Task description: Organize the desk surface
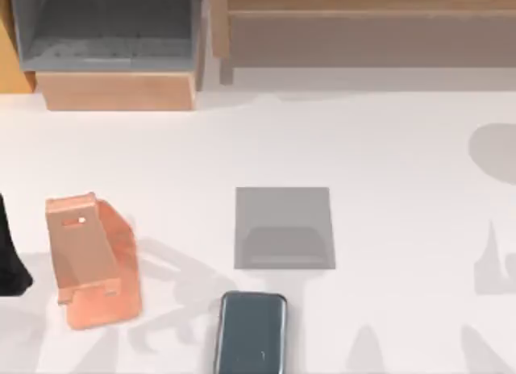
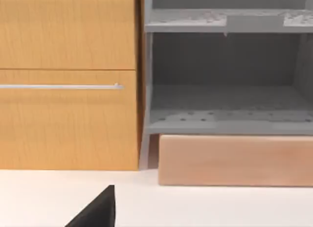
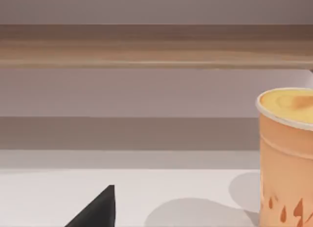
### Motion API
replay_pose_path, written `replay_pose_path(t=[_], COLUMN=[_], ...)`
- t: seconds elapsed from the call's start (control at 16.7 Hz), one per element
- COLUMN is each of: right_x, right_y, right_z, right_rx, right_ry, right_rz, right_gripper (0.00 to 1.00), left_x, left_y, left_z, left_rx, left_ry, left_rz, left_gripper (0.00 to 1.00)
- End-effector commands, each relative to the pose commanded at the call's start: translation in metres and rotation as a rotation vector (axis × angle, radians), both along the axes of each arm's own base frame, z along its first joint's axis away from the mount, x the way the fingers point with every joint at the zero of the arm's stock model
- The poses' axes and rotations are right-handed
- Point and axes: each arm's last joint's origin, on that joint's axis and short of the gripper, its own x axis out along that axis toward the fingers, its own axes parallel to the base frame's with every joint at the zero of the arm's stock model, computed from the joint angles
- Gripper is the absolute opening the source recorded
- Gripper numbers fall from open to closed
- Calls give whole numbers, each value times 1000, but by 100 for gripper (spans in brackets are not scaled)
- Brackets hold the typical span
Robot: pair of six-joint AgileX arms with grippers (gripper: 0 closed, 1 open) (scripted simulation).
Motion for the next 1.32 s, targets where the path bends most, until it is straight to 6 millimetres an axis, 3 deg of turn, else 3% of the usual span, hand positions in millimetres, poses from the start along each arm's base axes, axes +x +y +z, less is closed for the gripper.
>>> replay_pose_path(t=[0.24,0.42,0.84,1.32], right_x=[0,0,0,0], right_y=[0,0,0,0], right_z=[0,0,0,0], right_rx=[0,0,0,0], right_ry=[0,0,0,0], right_rz=[0,0,0,0], right_gripper=[100,100,100,100], left_x=[0,3,35,82], left_y=[2,9,40,97], left_z=[5,18,39,32], left_rx=[13,47,62,-81], left_ry=[31,167,775,1414], left_rz=[20,76,189,177], left_gripper=[100,100,100,100])
